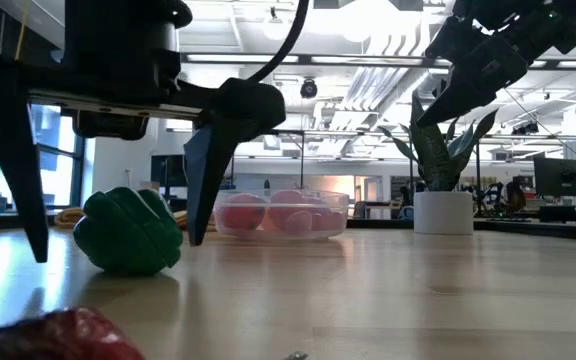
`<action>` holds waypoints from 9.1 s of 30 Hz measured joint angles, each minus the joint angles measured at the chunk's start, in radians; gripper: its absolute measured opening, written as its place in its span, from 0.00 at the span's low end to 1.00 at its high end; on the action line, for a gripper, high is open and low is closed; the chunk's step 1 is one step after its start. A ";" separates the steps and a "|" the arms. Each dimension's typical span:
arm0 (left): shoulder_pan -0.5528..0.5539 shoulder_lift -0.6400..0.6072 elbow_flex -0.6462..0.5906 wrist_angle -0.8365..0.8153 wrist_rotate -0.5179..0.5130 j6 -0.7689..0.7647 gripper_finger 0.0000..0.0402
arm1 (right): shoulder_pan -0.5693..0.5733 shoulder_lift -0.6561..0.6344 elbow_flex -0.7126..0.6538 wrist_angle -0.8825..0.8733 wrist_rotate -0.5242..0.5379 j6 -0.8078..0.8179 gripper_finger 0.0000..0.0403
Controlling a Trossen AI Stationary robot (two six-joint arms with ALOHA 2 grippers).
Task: Pick and placing Produce into tupperware
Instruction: Put the bell pepper into the transparent bin, then put the cherry into the transparent bin
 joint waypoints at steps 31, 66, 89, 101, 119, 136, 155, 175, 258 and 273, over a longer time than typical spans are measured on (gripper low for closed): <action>0.007 0.004 0.000 -0.026 -0.027 0.080 0.61 | 0.000 0.000 0.000 0.000 0.000 0.000 0.11; 0.041 -0.015 0.052 -0.171 -0.098 0.331 0.56 | 0.000 0.000 0.000 0.000 0.000 0.000 0.11; 0.369 -0.021 0.448 -0.643 -0.171 1.100 0.57 | 0.000 0.000 0.000 0.000 0.000 0.000 0.11; 0.655 -0.020 0.478 -0.572 -0.024 1.540 0.57 | 0.000 0.000 0.000 0.000 0.000 0.000 0.11; 0.740 0.073 0.477 -0.486 0.038 1.683 0.57 | 0.000 0.000 0.000 0.000 0.000 0.000 0.11; 0.747 0.121 0.424 -0.375 0.080 1.717 0.57 | 0.000 0.000 0.000 0.000 0.000 0.000 0.11; 0.747 0.121 0.414 -0.381 0.061 1.736 0.57 | 0.000 0.000 0.000 0.000 0.000 0.000 0.11; 0.758 0.121 0.415 -0.383 0.054 1.865 0.82 | 0.000 0.000 0.000 0.000 0.000 0.000 0.11; -0.119 0.203 0.311 0.168 0.177 0.579 0.77 | 0.000 0.000 0.000 -0.002 0.000 0.000 0.11; -0.104 0.241 0.310 0.220 0.289 0.440 0.77 | 0.000 0.000 0.000 0.000 0.000 0.000 0.11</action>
